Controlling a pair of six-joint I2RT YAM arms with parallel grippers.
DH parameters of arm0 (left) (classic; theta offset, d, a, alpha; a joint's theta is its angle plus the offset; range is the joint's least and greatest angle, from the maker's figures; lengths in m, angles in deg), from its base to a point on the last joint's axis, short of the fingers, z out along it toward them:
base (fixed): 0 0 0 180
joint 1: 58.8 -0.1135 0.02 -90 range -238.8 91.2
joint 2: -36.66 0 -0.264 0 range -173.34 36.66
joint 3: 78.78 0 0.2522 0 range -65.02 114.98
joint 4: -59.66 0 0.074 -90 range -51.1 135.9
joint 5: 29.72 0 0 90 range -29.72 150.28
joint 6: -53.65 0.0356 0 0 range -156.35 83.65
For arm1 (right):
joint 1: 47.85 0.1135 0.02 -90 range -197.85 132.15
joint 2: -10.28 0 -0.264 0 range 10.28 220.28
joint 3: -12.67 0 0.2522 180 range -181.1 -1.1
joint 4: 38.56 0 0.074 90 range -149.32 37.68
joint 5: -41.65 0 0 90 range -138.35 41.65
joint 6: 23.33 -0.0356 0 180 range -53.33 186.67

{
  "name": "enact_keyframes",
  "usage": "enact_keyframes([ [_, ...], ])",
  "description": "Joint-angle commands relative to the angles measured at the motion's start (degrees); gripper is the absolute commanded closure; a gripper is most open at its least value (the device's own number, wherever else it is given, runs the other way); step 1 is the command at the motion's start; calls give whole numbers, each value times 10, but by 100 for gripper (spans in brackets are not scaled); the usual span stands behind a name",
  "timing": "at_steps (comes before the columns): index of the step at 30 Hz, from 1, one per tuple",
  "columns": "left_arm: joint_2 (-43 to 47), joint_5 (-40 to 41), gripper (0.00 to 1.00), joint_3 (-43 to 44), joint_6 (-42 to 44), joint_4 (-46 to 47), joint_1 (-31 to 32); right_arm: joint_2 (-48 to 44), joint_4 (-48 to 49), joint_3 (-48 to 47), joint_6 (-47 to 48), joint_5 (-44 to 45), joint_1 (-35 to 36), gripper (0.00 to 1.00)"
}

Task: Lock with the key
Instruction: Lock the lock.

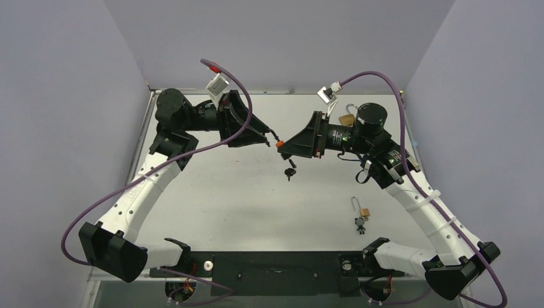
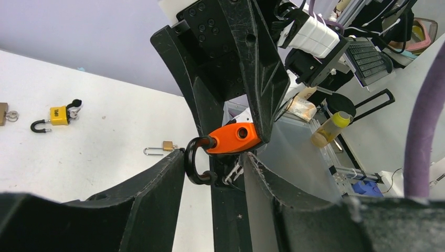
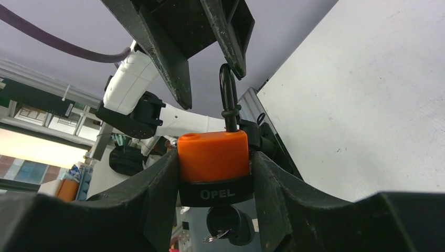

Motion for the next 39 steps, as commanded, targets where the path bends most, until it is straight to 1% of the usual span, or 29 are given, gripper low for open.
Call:
enact_keyframes([
  [1,-3,-7,61,19,-8,9,9,2,22,-39,21,4,7,100],
  [4,-7,-6,63,21,-10,5,10,2,12,-40,33,7,8,100],
  [10,-17,-8,73,28,-7,-12,11,2,-16,-45,63,16,11,100],
  [12,-18,-8,79,28,-7,-15,12,5,-32,-52,78,21,11,100],
  [13,-20,-7,84,30,-7,-18,12,5,-45,-53,83,26,11,100],
  [14,-20,-7,86,30,-6,-20,12,7,-52,-58,94,30,12,100],
  [16,-21,-7,95,33,1,-32,14,10,-77,-65,110,36,13,100],
  [18,-23,-2,100,35,11,-50,15,12,-91,-70,124,45,14,100],
  [21,-23,7,100,36,18,-67,16,15,-115,-76,153,71,16,99],
  [22,-22,18,100,34,16,-68,16,17,-130,-80,158,80,16,91],
  [23,-18,26,100,33,12,-68,16,17,-135,-81,170,99,16,87],
  [24,-15,51,100,31,10,-69,15,16,-143,-79,174,109,16,75],
  [25,-10,68,100,30,1,-67,15,14,-144,-79,181,129,16,66],
  [26,-7,101,100,26,-6,-64,15,13,-144,-78,183,148,16,49],
  [27,2,121,100,24,-22,-53,15,12,-143,-77,187,158,16,41],
  [28,7,155,100,17,-30,-46,15,9,-138,-77,189,178,16,29],
  [30,25,196,100,8,-56,-13,15,1,-120,-74,192,203,16,21],
  [33,43,247,100,7,-74,1,16,-23,-84,-60,195,237,13,14],
  [35,54,269,100,10,-81,10,16,-41,-31,-45,198,253,12,13],
  [39,61,308,100,40,-109,26,16,-71,47,-22,230,287,5,14],
])
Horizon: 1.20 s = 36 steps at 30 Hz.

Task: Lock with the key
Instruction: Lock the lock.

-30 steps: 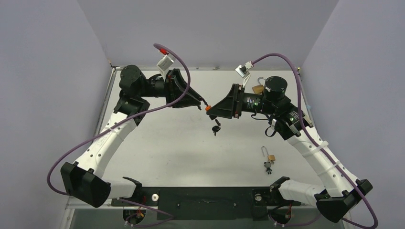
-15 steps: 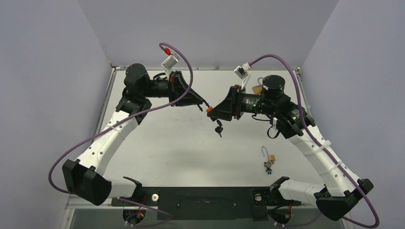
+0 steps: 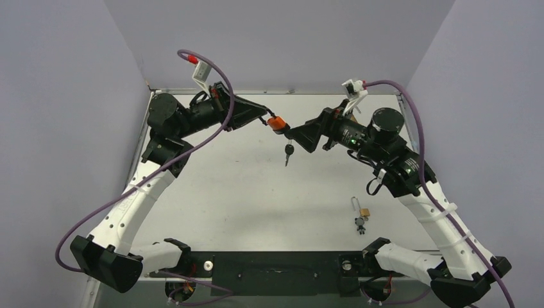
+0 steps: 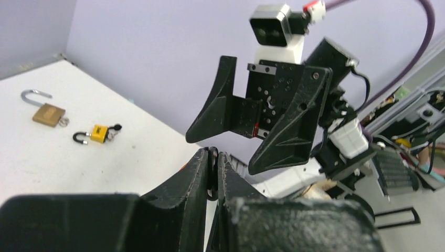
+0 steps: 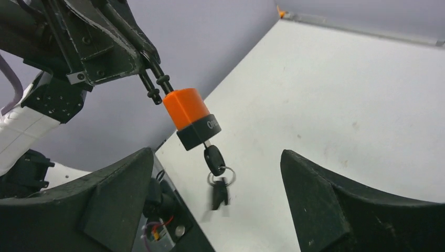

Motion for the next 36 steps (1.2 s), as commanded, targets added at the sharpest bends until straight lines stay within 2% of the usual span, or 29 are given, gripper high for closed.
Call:
enact_keyframes([
  [1,26,82,100,49,-57,77,1,-49,140,17,48,59,-8,14],
  [4,25,117,100,80,-80,79,1,-58,230,33,52,40,-7,15],
  [8,23,157,100,105,-124,79,2,-24,292,11,40,1,-2,17],
  [13,22,192,100,118,-176,87,2,24,316,-34,46,-7,8,19],
  [20,18,214,100,135,-202,75,6,64,311,-95,69,0,31,22],
  [29,16,226,100,134,-209,75,10,86,298,-118,81,9,61,46],
  [36,15,229,100,134,-212,79,11,90,294,-114,88,14,70,53],
])
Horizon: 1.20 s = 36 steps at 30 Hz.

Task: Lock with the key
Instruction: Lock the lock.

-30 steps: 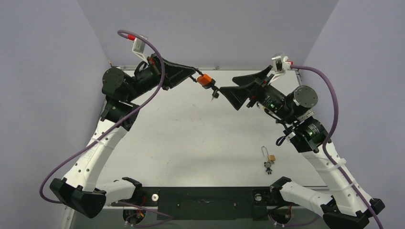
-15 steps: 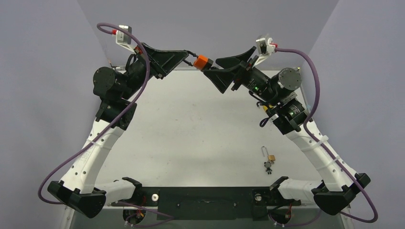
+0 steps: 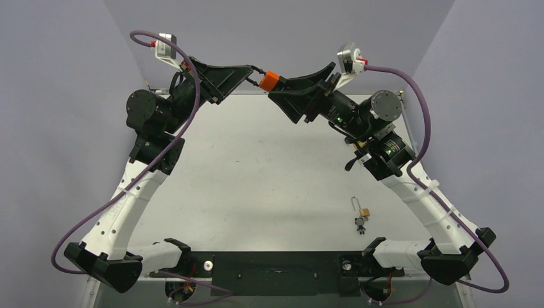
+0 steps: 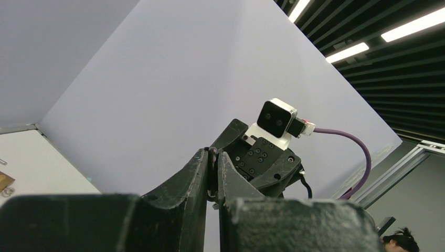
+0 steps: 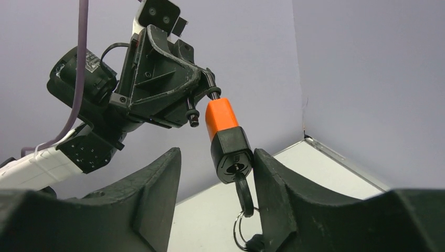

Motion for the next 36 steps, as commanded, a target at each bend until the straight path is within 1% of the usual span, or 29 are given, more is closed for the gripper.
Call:
enact_keyframes([
  [1,5,21,100,33,-13,44,4,2,22,-16,13,4,6,54],
  [10,1,22,100,31,-15,49,9,12,33,-27,2,0,6,61],
  [18,-3,22,100,28,-18,55,17,20,49,-28,-12,-4,6,63],
  [20,-2,23,100,27,-17,56,18,21,50,-28,-13,-3,6,65],
  [24,0,22,100,24,-14,54,19,13,50,-18,-15,4,4,76],
  [25,0,22,100,22,-12,53,19,9,50,-16,-16,6,4,82],
  [26,2,20,100,19,-7,49,19,7,49,-14,-19,6,2,92],
  [27,3,18,100,18,-4,47,19,4,48,-12,-22,5,0,97],
  [28,4,12,100,16,5,41,18,1,48,-9,-27,3,-4,100],
  [30,8,-4,100,13,27,18,18,-6,48,-2,-35,-5,-10,100],
  [31,11,-11,99,12,35,0,17,-13,45,3,-39,-12,-14,100],
  [32,13,-23,93,5,51,-9,17,-20,37,5,-41,-19,-15,100],
  [33,20,-28,89,-1,59,-24,16,-24,34,7,-45,-23,-20,100],
  [34,23,-42,81,-11,77,-29,16,-32,30,13,-47,-31,-23,100],
  [35,28,-52,75,-15,94,-40,15,-37,29,21,-52,-36,-28,100],
  [36,31,-70,72,-20,103,-48,14,-45,28,25,-55,-46,-30,100],
])
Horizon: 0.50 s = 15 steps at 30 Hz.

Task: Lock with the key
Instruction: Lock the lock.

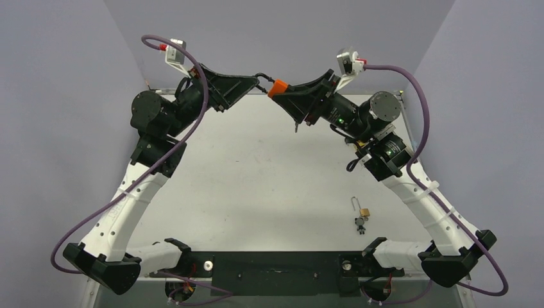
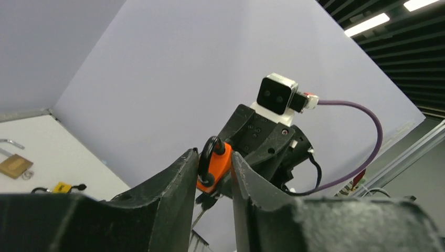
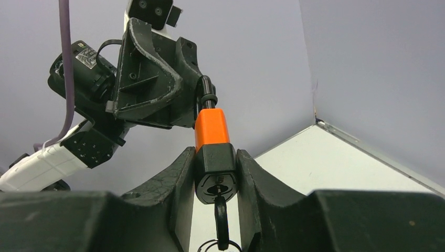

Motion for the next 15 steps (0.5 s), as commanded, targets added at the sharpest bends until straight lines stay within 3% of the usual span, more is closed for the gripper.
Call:
enact_keyframes([
  [1,35,-67,68,-15,82,-42,-1,-50,30,18,-26,-34,-18,100],
  [10,41,-208,58,-6,183,-115,-8,-104,-3,82,-43,-126,-22,100],
  [15,49,-251,56,16,313,-238,-8,-134,-6,126,-71,-146,-21,100],
])
